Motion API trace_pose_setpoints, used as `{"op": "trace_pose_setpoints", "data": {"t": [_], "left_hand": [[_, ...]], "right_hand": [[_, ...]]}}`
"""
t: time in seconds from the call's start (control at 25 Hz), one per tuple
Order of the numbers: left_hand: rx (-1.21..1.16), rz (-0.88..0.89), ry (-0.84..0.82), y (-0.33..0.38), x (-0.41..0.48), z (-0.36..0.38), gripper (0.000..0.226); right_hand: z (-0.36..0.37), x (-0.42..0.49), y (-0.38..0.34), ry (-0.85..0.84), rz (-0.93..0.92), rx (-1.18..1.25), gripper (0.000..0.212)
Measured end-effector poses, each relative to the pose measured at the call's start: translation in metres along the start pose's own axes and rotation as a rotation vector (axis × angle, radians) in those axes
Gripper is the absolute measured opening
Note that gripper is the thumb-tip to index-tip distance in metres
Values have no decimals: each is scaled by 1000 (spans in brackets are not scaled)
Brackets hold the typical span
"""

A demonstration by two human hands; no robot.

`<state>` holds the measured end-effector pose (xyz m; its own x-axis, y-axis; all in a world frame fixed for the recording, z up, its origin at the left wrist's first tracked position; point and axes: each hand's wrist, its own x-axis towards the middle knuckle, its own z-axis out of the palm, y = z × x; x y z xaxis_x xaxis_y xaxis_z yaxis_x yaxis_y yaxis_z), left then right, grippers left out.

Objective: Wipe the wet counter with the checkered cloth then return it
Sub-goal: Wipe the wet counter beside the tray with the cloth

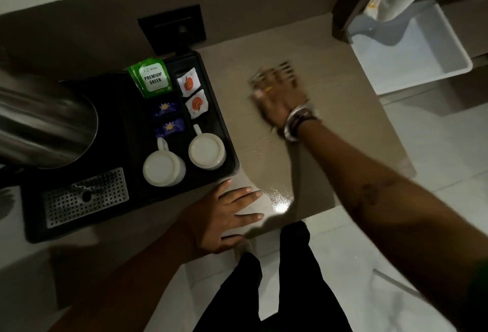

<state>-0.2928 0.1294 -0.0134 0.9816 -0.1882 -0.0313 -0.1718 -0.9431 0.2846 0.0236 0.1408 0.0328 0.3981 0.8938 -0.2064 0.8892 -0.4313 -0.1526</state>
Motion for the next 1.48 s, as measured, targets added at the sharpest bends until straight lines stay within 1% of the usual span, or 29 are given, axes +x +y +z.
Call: {"op": "trace_pose_setpoints", "data": {"t": [0.04, 0.08, 0.12, 0.16, 0.24, 0.32, 0.4, 0.44, 0.48, 0.56, 0.6, 0.64, 0.72, 0.8, 0.84, 0.92, 1.0, 1.08, 1.16, 1.24, 1.28, 1.32, 1.36, 1.4, 1.48], "left_hand": [[-19, -1, 8, 1, 0, -3, 63], [-39, -4, 19, 1, 1, -6, 61], [-55, -6, 22, 2, 1, -7, 60], [-59, -8, 18, 2, 0, -6, 59], [-34, -14, 13, 3, -2, -2, 59], [-15, -28, 10, 2, -1, -2, 60], [-15, -41, -6, 0, 0, -2, 59], [-13, -39, -8, 1, 0, -1, 58], [-8, -32, -9, 1, -1, 1, 58], [-20, -15, -12, -1, -4, 7, 60], [-35, -8, -20, -3, -4, 8, 60], [-41, -5, -35, -4, -3, 8, 60], [-14, -10, -68, -4, -1, 5, 61], [25, -7, -65, -2, 1, -1, 63], [27, -8, -48, -1, 1, -3, 63], [-9, -10, -3, 1, 0, -7, 62], [-40, -20, 16, 2, 0, -7, 62], [-27, -34, -1, 2, 0, -5, 62], [-23, -39, -8, 3, 0, -3, 60], [14, -11, -25, -2, -2, -3, 61], [34, 1, -41, -3, -2, -3, 62], [36, 2, -44, -4, 1, -3, 63], [20, -1, -52, -2, 3, -5, 64], [13, 1, -58, 2, 8, -14, 65], [5, 5, -67, 7, 9, -24, 63]], "right_hand": [[8, -16, -27, -28, -135, -23, 57], [18, -42, -44, -63, -225, -43, 58], [28, -73, -49, -90, -275, -39, 60], [37, -105, -43, -99, -287, -15, 59], [41, -147, -3, -64, -184, 6, 58], [28, -141, 57, 1, 28, 11, 61], [6, -99, 108, 38, 272, 21, 64], [-4, -69, 124, 57, 353, -13, 62], [-12, -36, 132, 61, 398, -42, 63], [-21, 31, 118, 55, 418, 13, 63], [-23, 57, 98, 44, 367, 51, 60], [-20, 75, 71, 31, 270, 61, 58], [-12, 80, 12, 33, 28, 43, 56], [3, 42, -26, 15, -160, 19, 56], [13, 11, -30, -13, -227, 3, 56], [31, -58, -10, -40, -317, -36, 55], [38, -110, 42, -17, -318, -57, 55], [25, -111, 101, 15, -176, -47, 59], [3, -61, 132, 52, 28, -58, 68], [-11, 12, 118, 60, 191, -9, 72], [-14, 50, 99, 57, 225, 35, 71], [-20, 81, 75, 36, 196, 69, 68], [-20, 102, 49, 38, 113, 71, 64], [-18, 104, 26, 65, 8, 17, 60], [-6, 74, -18, 84, -216, -88, 55]]}}
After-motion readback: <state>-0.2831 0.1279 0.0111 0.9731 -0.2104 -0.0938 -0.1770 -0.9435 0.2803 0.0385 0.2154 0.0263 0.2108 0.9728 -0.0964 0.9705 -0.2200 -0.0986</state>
